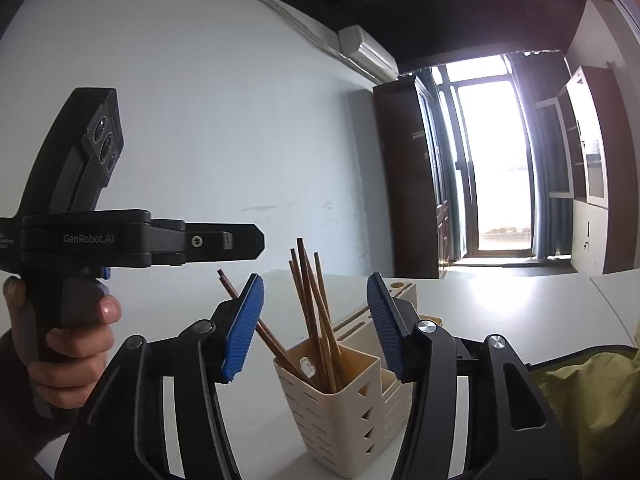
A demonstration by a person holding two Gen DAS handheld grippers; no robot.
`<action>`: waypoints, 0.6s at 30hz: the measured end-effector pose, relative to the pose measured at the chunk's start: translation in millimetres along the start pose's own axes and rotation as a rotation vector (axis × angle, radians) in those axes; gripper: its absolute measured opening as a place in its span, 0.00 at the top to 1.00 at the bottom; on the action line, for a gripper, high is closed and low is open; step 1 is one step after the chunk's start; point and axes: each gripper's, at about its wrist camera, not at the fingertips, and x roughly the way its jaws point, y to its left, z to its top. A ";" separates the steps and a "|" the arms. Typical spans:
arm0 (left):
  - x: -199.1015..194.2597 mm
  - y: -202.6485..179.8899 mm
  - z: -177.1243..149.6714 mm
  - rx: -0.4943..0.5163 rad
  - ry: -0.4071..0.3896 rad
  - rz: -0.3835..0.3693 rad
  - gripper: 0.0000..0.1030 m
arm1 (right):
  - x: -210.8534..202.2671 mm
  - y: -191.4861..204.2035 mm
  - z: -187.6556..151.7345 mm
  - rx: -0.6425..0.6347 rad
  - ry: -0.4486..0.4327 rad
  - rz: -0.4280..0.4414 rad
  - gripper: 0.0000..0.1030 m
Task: Organize utensils
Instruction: 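Insert both dark chopsticks into the holder and open both tools, then lower both tools to the last dark chopstick and grasp it with the right tool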
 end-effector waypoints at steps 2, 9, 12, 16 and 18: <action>-20.3 4.8 -4.1 -0.014 -0.022 -0.001 0.06 | -17.5 7.8 1.8 0.017 0.005 0.023 0.29; -36.4 37.7 -81.1 -0.034 0.110 0.133 0.06 | -29.8 70.6 -60.7 -0.096 0.399 0.087 0.21; -3.2 58.9 -134.1 -0.074 0.317 0.127 0.06 | -37.4 100.6 -111.3 -0.132 0.545 0.105 0.21; 35.4 69.0 -184.0 -0.095 0.526 0.139 0.06 | -47.1 129.1 -169.1 -0.205 0.695 0.074 0.21; 40.2 74.2 -192.4 -0.123 0.520 0.166 0.06 | -49.0 134.4 -180.7 -0.220 0.708 0.049 0.21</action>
